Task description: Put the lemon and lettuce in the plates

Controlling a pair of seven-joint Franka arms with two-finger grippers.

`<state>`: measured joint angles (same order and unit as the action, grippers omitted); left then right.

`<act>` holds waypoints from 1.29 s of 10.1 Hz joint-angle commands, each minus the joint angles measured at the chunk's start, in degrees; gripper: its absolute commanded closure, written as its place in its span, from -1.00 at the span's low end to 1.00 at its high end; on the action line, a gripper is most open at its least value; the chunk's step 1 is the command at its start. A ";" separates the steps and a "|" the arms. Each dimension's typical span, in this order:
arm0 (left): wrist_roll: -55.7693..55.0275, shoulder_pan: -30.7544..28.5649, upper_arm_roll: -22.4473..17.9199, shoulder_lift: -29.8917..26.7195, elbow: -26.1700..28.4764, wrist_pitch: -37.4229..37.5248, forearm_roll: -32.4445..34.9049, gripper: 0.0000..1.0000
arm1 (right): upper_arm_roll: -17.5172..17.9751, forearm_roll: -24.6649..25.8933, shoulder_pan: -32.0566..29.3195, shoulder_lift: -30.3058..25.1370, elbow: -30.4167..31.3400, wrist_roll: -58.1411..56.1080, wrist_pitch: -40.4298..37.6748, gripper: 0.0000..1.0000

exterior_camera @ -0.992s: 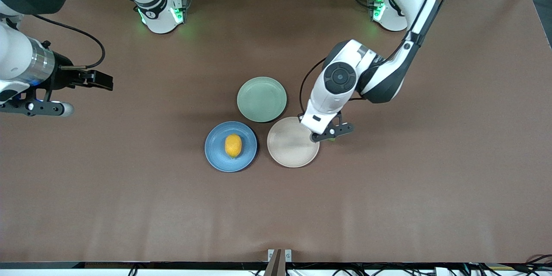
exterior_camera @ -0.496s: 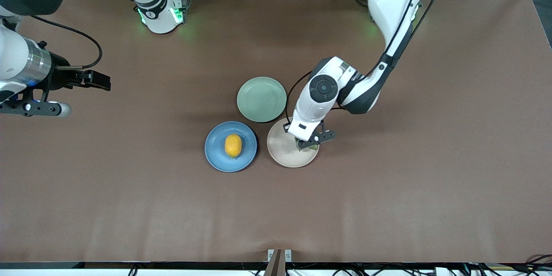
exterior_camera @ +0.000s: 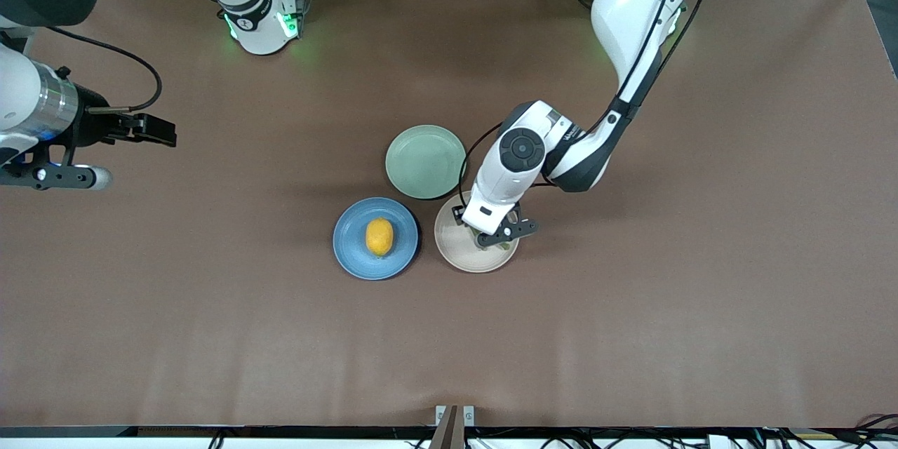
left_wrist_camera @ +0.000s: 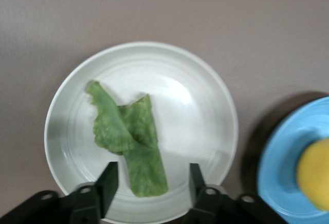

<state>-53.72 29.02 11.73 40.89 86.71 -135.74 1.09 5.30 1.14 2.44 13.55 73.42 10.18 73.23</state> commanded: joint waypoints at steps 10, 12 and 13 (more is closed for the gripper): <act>25.24 -20.05 -0.21 -35.07 1.01 40.72 1.55 -1.00 | 0.67 0.27 -3.41 -5.02 6.83 -4.12 1.92 -1.00; 29.17 -23.03 -0.21 -37.37 1.01 42.14 1.46 -1.00 | 0.67 0.27 -4.37 -5.11 6.91 -4.29 1.92 -1.00; 30.07 -23.48 -0.30 -37.90 0.92 42.14 1.46 -1.00 | 0.67 0.27 -4.72 -5.37 7.61 -4.82 1.92 -1.00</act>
<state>-25.86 6.81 10.98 4.79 86.02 -93.77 1.53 5.31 1.14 -0.67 10.50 77.93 6.81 74.14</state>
